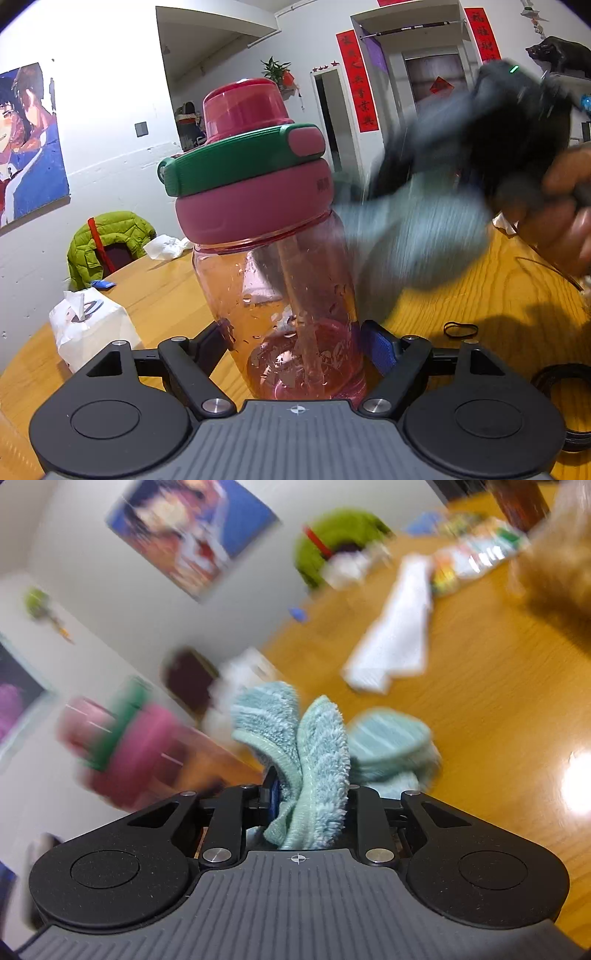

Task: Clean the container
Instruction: 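Hold the pink bottle with the left tool while the right tool wipes its body and lid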

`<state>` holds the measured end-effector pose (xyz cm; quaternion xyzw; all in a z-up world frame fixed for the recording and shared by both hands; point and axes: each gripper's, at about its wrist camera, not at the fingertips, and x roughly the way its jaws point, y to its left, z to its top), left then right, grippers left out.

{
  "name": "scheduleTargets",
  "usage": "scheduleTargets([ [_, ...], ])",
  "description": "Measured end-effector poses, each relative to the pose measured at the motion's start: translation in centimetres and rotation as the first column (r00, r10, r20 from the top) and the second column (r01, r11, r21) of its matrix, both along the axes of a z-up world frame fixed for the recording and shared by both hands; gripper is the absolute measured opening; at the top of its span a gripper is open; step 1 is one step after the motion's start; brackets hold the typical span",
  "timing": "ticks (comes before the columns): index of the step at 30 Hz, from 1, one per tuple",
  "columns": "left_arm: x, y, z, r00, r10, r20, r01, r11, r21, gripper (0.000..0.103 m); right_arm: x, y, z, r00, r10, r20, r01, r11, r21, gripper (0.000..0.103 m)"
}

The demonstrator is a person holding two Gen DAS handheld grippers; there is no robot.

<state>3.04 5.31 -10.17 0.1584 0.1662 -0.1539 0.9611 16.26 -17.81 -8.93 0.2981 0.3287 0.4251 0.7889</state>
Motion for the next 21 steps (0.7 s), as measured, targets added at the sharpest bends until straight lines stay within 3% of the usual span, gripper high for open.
scheduleTargets([
  [2, 0.3, -0.2, -0.1, 1.000, -0.013, 0.004, 0.013, 1.000, 0.005, 0.077, -0.1, -1.6, 0.6, 1.000, 0.023, 0.017, -0.025, 0.988, 0.153, 0.025],
  [4, 0.8, -0.6, -0.3, 1.000, -0.011, 0.014, 0.011, 1.000, 0.024, 0.078, 0.3, -1.9, 0.1, 0.999, 0.026, -0.031, -0.020, 0.984, 0.177, 0.025],
  [7, 0.9, -0.7, -0.4, 1.000, -0.002, 0.016, 0.001, 1.000, 0.031, 0.079, 1.5, -0.8, -1.8, 0.991, -0.007, -0.137, 0.014, 0.998, 0.053, 0.027],
  [9, 0.7, -0.8, -0.3, 1.000, 0.022, 0.017, -0.022, 0.999, 0.040, 0.084, 1.9, 0.4, -2.8, 0.987, -0.031, -0.155, 0.023, 0.998, -0.055, 0.027],
  [11, 0.3, -0.8, -0.1, 0.998, 0.066, 0.010, -0.066, 0.996, 0.057, 0.094, 1.5, 0.3, -2.5, 0.993, -0.040, -0.109, 0.031, 0.997, -0.077, 0.026],
  [16, -1.7, -1.1, 1.2, 0.993, 0.120, 0.008, -0.120, 0.989, 0.087, 0.093, -0.3, -0.8, -0.3, 0.986, -0.142, 0.085, 0.149, 0.985, -0.081, 0.026],
  [21, -4.4, -2.0, 2.0, 0.999, 0.039, 0.010, -0.040, 0.995, 0.092, 0.085, -0.9, -0.7, 0.4, 0.973, -0.166, 0.161, 0.182, 0.979, -0.088, 0.027],
])
